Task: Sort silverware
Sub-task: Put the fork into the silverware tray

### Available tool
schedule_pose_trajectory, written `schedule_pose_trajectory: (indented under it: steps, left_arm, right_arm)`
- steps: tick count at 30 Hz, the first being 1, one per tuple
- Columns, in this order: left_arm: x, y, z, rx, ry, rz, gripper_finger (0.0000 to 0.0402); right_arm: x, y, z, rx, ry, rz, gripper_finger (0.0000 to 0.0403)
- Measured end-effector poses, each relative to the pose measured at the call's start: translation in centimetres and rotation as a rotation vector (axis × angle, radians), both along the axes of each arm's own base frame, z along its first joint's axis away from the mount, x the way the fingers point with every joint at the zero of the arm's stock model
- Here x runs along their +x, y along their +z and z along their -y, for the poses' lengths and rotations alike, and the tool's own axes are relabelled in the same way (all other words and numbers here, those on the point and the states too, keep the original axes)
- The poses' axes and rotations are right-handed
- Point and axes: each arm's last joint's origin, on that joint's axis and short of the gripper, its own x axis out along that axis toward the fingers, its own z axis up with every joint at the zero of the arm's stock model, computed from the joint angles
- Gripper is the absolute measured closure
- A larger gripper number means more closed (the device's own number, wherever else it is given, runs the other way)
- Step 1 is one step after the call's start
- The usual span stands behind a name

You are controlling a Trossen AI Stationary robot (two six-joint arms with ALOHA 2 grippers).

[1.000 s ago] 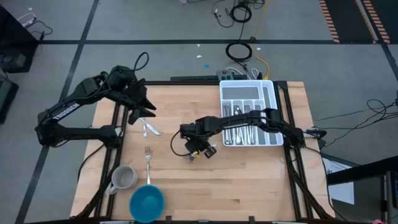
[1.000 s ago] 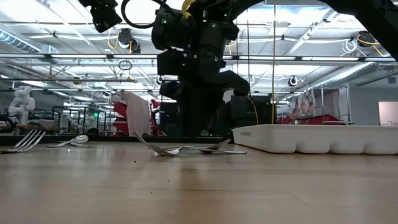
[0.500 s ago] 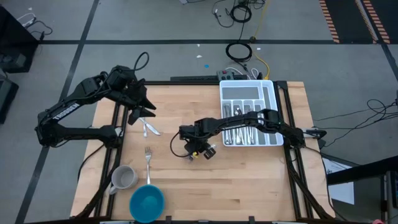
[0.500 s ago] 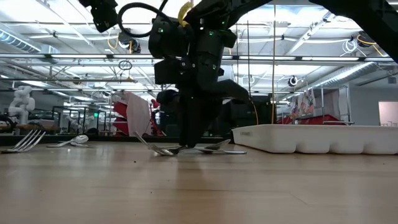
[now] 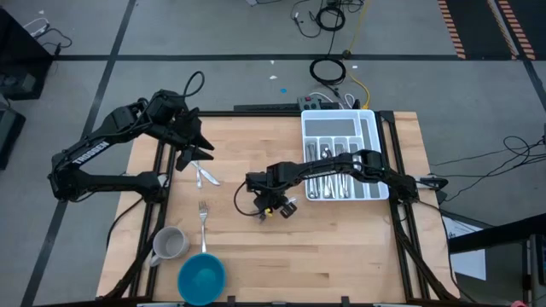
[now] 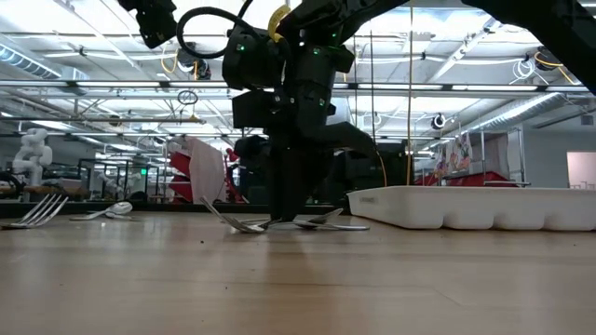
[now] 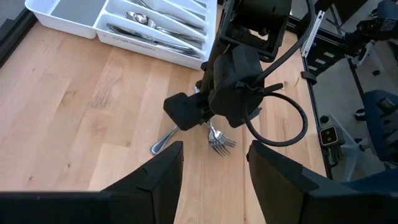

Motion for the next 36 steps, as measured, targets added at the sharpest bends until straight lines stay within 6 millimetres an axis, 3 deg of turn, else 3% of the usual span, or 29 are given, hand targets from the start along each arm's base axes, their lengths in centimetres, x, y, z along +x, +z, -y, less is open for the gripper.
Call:
schedule_pose_trajectory:
  steps: [14,22,30,36]
  left_arm:
    - [0.0,0.0,0.0,0.000,0.000,0.000,0.0217]
    - [0.0,0.0,0.0,0.000,0.000,0.000,0.0217]
    - [0.1,0.1,-0.1,0.011,0.000,0.019,0.0217]
    - [0.1,0.2,-0.1,0.012,0.001,0.020,0.0217]
  right_arm:
    - [-0.9,-1.3,0.0,-0.033,-0.017,-0.045,0.0398]
    - [-0.4,0.0,0.2,-0.051,-0.070,-0.054,0.0402]
    - [0.9,5.4,0.2,-0.032,-0.099,0.016,0.0402]
    - [0.4,12.5,0.8,0.004,-0.240,0.048,0.0403]
